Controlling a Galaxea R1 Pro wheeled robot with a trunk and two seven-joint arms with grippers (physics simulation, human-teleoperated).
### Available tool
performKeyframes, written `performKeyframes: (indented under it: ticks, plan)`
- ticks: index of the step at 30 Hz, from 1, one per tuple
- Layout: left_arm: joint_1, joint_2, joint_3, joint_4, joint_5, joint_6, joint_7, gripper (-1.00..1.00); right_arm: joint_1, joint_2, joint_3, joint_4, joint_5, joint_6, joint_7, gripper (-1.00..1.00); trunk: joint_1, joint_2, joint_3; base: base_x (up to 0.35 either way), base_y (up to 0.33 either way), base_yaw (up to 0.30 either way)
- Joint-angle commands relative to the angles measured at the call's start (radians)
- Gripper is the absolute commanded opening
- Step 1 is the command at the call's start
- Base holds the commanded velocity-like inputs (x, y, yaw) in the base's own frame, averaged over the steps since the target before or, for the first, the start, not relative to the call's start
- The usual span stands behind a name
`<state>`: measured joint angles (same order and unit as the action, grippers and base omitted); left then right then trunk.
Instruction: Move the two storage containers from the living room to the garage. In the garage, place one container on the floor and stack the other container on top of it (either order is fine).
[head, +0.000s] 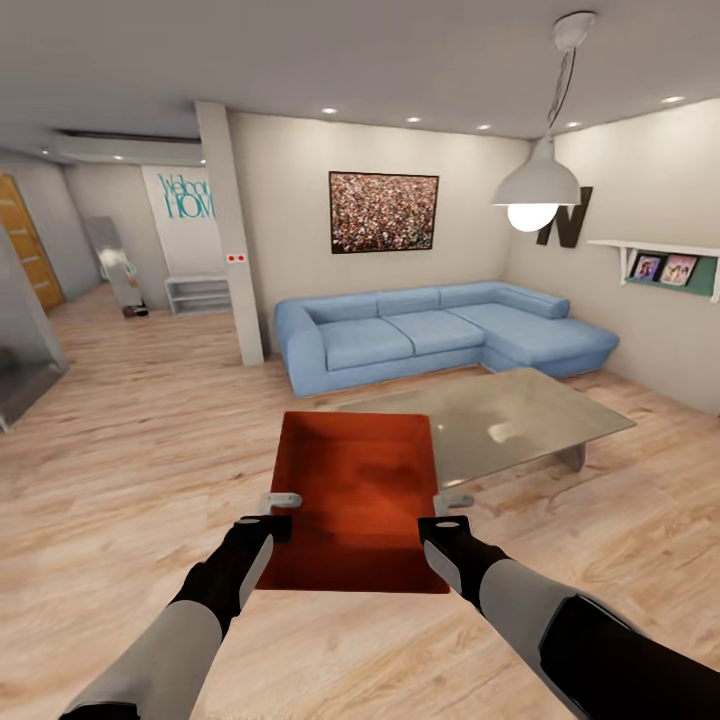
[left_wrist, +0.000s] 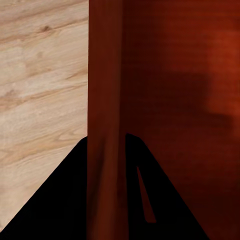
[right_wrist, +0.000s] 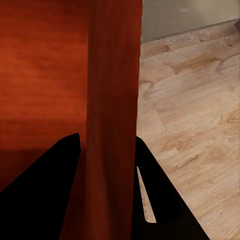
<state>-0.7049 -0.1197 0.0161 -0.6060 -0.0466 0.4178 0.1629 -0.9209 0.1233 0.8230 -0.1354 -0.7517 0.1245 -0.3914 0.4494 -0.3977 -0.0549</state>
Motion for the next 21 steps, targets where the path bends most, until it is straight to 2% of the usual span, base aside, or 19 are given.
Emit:
performKeyframes:
  ticks: [1,21]
  plan:
    - [-0.001,-0.015,0.005,0.002,0.002,0.006,0.0,-1.0,-0.001,0.007,0.052,-0.019,0.021,-0.056,-0.003,-1.0,0.001,-0.002,-0.002,0.0,0.0,0.3]
    - [-0.001,-0.015,0.005,0.0,0.002,0.006,0.0,-1.0,-0.001,0.007,0.053,-0.018,0.021,-0.056,-0.003,-1.0,0.001,-0.002,-0.002,0.0,0.0,0.3]
